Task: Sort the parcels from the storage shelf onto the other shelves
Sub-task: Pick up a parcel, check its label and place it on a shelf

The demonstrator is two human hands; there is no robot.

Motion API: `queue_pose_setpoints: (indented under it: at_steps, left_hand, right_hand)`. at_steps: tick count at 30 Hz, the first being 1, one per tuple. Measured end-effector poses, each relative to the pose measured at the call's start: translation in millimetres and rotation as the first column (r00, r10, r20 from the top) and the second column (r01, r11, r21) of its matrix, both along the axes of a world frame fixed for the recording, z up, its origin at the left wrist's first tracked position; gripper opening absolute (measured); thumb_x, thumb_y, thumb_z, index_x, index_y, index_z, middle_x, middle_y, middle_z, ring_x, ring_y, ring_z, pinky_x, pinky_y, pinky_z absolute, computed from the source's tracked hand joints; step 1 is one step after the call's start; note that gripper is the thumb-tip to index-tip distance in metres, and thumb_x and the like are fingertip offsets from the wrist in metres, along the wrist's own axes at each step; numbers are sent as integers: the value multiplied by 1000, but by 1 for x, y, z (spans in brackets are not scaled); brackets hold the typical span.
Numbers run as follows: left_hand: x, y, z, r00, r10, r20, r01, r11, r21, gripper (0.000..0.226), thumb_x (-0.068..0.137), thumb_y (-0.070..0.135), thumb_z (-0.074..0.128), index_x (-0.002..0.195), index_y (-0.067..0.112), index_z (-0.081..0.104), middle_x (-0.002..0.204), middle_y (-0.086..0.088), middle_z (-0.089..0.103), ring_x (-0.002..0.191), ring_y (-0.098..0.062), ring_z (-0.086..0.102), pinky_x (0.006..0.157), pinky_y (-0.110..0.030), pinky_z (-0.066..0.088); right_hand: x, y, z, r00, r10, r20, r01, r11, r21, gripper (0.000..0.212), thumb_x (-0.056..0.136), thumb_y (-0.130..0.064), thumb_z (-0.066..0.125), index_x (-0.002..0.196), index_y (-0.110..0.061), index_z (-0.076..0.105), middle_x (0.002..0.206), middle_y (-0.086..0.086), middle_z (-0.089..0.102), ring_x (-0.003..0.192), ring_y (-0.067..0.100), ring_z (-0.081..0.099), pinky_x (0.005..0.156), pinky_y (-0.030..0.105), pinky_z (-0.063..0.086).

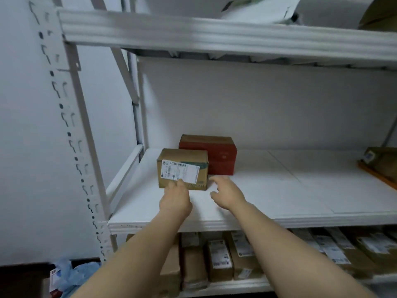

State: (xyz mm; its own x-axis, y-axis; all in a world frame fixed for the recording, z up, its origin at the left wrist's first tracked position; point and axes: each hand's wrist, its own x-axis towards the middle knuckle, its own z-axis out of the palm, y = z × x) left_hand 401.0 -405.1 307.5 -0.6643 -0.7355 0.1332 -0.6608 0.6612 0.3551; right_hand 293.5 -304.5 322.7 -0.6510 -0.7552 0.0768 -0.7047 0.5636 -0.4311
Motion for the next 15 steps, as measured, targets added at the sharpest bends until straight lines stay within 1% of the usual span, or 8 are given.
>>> queue_pose_setpoints:
  at_steps: [3, 5, 7, 9, 11, 13, 15]
  left_hand:
    - [-11, -42, 10, 978, 141, -155, -114, 978, 172, 42, 89, 8, 50, 128, 4, 36, 127, -17, 40, 117, -32, 44, 90, -39, 45]
    - [-20, -68, 15, 949, 227, -218, -165, 949, 269, 46, 88, 10, 55, 128, 1, 35, 128, -20, 39, 118, -35, 43, 89, -38, 44]
    - [-30, -93, 16, 931, 277, -236, -185, 919, 349, 52, 87, 11, 58, 131, 0, 33, 132, -22, 37, 121, -38, 42, 98, -41, 41]
    - [-39, -110, 16, 921, 312, -233, -197, 889, 413, 51, 89, 8, 55, 133, -1, 31, 136, -23, 35, 124, -38, 42, 102, -41, 37]
    - [-46, -123, 12, 920, 328, -214, -202, 866, 458, 48, 90, 5, 51, 133, -2, 31, 137, -22, 37, 124, -38, 44, 101, -40, 39]
    - [-53, -135, 6, 916, 339, -216, -193, 842, 504, 43, 90, 4, 48, 130, -4, 34, 133, -22, 46, 120, -36, 49, 96, -38, 44]
    - [-56, -143, 2, 926, 311, -216, -156, 833, 531, 37, 89, 3, 46, 125, -4, 43, 125, -19, 56, 113, -34, 56, 90, -35, 49]
  right_hand:
    - [-17, -29, 8, 998, -36, 54, 40, 997, -59, 58, 93, -15, 53, 146, -23, 31, 136, 12, 37, 114, 29, 53, 92, 33, 44]
    - [-27, -45, 8, 992, -65, 112, 75, 993, -87, 68, 91, -18, 57, 150, -27, 22, 136, 13, 36, 112, 31, 54, 92, 34, 45]
    - [-39, -61, 6, 979, -93, 180, 116, 986, -121, 78, 89, -21, 62, 151, -30, 16, 136, 13, 35, 111, 30, 56, 94, 34, 45]
    - [-49, -74, 4, 968, -116, 221, 147, 980, -131, 86, 87, -21, 66, 152, -32, 11, 137, 12, 32, 111, 28, 56, 96, 33, 44]
    - [-57, -86, 2, 966, -124, 226, 155, 980, -122, 91, 85, -24, 69, 153, -33, 9, 140, 13, 29, 116, 28, 52, 97, 32, 43]
    - [-65, -98, -2, 964, -128, 231, 161, 978, -130, 93, 82, -28, 72, 152, -34, 11, 146, 12, 25, 124, 29, 47, 101, 33, 41]
    - [-73, -106, -7, 963, -121, 239, 158, 977, -140, 96, 80, -26, 75, 153, -32, 13, 149, 10, 25, 130, 28, 42, 105, 34, 39]
